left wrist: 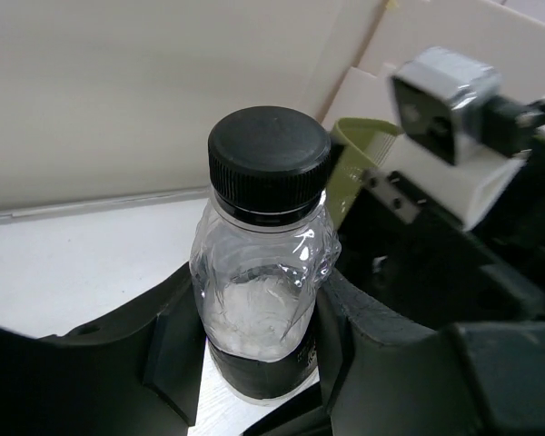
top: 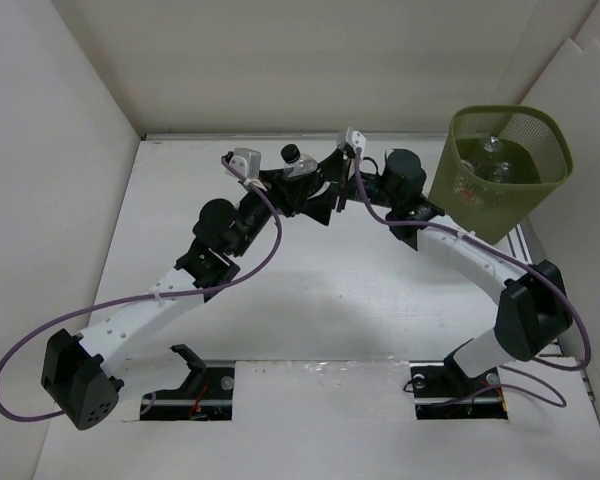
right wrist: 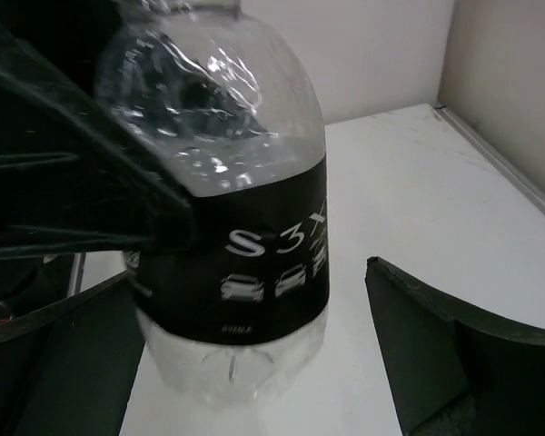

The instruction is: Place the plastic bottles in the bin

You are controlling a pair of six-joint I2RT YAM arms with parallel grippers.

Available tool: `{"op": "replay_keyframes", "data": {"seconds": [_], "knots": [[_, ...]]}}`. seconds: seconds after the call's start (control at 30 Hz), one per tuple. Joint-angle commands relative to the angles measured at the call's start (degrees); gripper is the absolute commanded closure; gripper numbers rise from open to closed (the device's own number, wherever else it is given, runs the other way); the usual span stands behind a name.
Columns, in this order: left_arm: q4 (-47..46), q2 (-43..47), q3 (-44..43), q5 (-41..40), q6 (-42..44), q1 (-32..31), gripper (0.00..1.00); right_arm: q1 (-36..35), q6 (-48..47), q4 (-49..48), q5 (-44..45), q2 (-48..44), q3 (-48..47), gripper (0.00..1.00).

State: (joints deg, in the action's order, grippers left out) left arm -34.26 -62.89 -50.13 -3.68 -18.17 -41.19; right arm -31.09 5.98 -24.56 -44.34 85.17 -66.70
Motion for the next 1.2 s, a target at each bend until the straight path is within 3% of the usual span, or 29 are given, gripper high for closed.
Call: {"op": "replay_keyframes", "data": {"seconds": [0.0,0.1,0.13,0.17,0.2,0.3,0.37,0.47,0.5,0.57,0.6,0.63,0.67,0.7,0.73,0.83,0.97,1.03,1.17], "knots": [[-4.06,2.16,0.12,4.47,1.91,-0.29,1.0,-1.34,3.51,-8.84,1.09,1.58,-2.39,0.0],[-4.06,2.16,-0.93,5.09,1.39,-0.29,1.0,-1.96,4.92,-12.43,1.62,2.29,-1.86,0.05],[-3.36,2.16,-0.94,5.09,1.39,-0.29,1.0,-1.96,4.92,-13.4,1.62,2.29,-1.25,0.09],[-1.96,2.16,-2.15,5.09,0.78,-0.29,1.0,-1.96,5.44,-14.11,1.62,2.29,-1.24,0.2],[-0.99,1.2,-2.77,5.09,0.77,-0.29,1.0,-1.96,5.45,-14.12,2.14,2.29,-1.24,0.22],[1.04,-0.73,-3.92,4.48,0.77,-0.29,1.0,-1.96,4.83,-14.12,2.68,1.15,-1.24,0.17],[1.04,-1.26,-3.92,3.95,0.16,-0.29,1.0,-1.43,4.83,-14.12,2.68,1.14,-1.77,0.2],[1.04,-1.79,-3.92,3.95,-0.37,-0.29,1.0,-1.43,4.31,-14.12,2.15,1.14,-1.77,0.39],[2.17,-2.49,-4.45,3.42,-0.37,-0.29,1.0,-1.43,4.31,-14.12,2.15,1.14,-1.77,0.64],[3.67,-3.28,-5.59,3.42,-0.89,-0.29,0.98,-1.43,3.78,-14.12,2.15,0.62,-1.77,0.91],[4.46,-3.81,-6.29,2.46,-0.9,-0.29,0.91,-1.43,3.78,-14.12,2.15,0.62,-1.77,1.0],[5.86,-4.42,-7.34,1.93,-0.9,-0.29,0.78,-0.82,3.78,-14.12,2.15,0.09,-1.77,1.0],[5.87,-4.43,-7.35,0.88,-1.68,-0.29,0.32,-0.29,3.78,-14.12,2.15,0.09,-1.77,1.0],[6.83,-4.43,-7.87,-0.17,-1.69,-0.29,0.32,-0.29,3.78,-14.12,2.15,-0.52,-1.77,1.0],[7.62,-4.43,-8.4,-1.05,-2.21,-0.29,0.01,0.32,3.26,-14.12,2.15,-1.14,-1.77,1.0],[9.64,-3.03,-9.81,-6.15,-4.67,-0.29,0.0,3.31,3.25,-12.72,1.36,-1.85,-1.24,1.0],[19.12,0.3,-13.67,-19.5,-13.44,0.23,0.0,10.95,0.89,-6.49,-0.57,-5.7,-3.61,1.0],[25.1,1.54,-15.43,-20.57,-17.67,1.28,0.0,17.71,-1.05,0.62,-1.37,-6.24,-7.19,1.0],[33.98,2.68,-18.07,-19.87,-18.21,1.99,0.0,31.85,-3.08,9.25,-3.47,-8.61,-11.6,1.0]]}}
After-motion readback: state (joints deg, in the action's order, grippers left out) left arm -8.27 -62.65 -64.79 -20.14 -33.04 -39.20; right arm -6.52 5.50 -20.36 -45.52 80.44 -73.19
